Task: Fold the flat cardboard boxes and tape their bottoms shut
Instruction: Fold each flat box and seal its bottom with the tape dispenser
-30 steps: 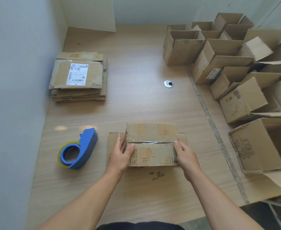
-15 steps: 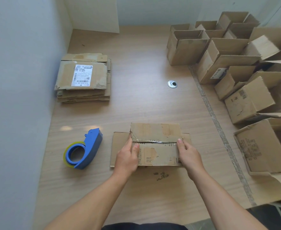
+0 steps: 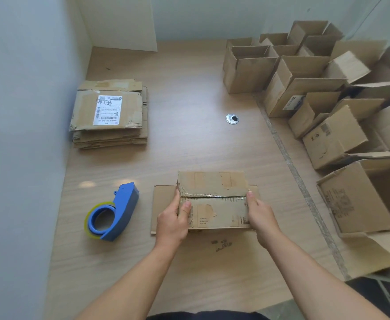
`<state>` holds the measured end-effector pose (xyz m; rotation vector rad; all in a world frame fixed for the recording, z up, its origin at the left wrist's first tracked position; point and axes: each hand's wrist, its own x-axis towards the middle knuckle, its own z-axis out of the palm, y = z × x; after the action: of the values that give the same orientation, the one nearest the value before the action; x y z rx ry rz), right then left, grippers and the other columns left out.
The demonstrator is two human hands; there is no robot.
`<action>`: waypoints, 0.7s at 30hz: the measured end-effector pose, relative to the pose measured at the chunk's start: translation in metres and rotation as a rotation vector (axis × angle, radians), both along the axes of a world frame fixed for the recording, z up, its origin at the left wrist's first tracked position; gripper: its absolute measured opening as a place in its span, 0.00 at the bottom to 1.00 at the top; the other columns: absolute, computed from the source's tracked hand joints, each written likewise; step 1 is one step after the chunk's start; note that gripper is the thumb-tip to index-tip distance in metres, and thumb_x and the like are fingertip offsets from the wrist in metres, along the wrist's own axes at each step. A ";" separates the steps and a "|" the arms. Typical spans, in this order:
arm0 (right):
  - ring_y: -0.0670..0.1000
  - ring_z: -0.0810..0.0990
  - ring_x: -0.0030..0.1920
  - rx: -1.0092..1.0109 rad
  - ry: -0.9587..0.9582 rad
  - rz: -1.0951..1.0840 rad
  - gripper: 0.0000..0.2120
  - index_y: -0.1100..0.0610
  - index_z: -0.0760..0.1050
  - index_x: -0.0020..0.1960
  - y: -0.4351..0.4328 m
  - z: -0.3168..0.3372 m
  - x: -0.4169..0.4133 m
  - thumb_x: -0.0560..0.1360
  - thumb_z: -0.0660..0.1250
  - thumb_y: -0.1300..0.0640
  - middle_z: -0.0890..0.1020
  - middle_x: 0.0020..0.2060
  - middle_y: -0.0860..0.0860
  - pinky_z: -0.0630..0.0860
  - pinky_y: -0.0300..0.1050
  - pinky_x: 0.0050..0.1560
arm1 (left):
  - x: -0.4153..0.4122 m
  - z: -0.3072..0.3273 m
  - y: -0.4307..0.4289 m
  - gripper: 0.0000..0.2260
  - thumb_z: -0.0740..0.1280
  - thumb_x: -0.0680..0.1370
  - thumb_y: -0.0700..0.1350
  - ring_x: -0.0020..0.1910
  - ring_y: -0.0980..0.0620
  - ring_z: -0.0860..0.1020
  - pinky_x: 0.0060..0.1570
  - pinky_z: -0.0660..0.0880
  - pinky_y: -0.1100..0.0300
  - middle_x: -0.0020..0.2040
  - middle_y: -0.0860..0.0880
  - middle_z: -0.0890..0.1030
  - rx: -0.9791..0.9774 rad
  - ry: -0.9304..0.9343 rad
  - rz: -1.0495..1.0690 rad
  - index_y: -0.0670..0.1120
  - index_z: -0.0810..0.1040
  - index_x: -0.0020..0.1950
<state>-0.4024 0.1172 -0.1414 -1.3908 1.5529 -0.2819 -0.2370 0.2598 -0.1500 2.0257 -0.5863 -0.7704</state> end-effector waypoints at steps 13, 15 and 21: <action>0.59 0.77 0.58 -0.213 0.209 0.166 0.13 0.50 0.79 0.59 0.005 0.003 0.013 0.81 0.61 0.47 0.83 0.54 0.54 0.67 0.45 0.47 | 0.015 0.006 -0.026 0.08 0.63 0.81 0.49 0.51 0.47 0.74 0.48 0.67 0.58 0.51 0.47 0.73 0.125 -0.086 -0.029 0.47 0.79 0.53; 0.58 0.78 0.58 -0.217 0.146 0.186 0.13 0.50 0.81 0.58 -0.001 0.002 0.004 0.82 0.61 0.48 0.84 0.53 0.53 0.68 0.45 0.47 | 0.020 0.008 -0.024 0.12 0.62 0.82 0.46 0.49 0.46 0.74 0.45 0.66 0.57 0.48 0.48 0.73 0.092 -0.039 -0.044 0.50 0.72 0.38; 0.54 0.81 0.55 0.156 -0.414 -0.097 0.22 0.47 0.77 0.65 -0.013 0.038 0.000 0.81 0.54 0.37 0.83 0.57 0.51 0.78 0.55 0.54 | 0.036 0.032 -0.024 0.14 0.62 0.82 0.50 0.63 0.56 0.75 0.66 0.71 0.55 0.63 0.58 0.77 -0.209 0.327 0.093 0.51 0.77 0.67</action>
<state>-0.4019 0.1044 -0.1034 -1.0579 1.2691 -0.4666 -0.2008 0.2355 -0.1176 1.6787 -0.3645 -0.9201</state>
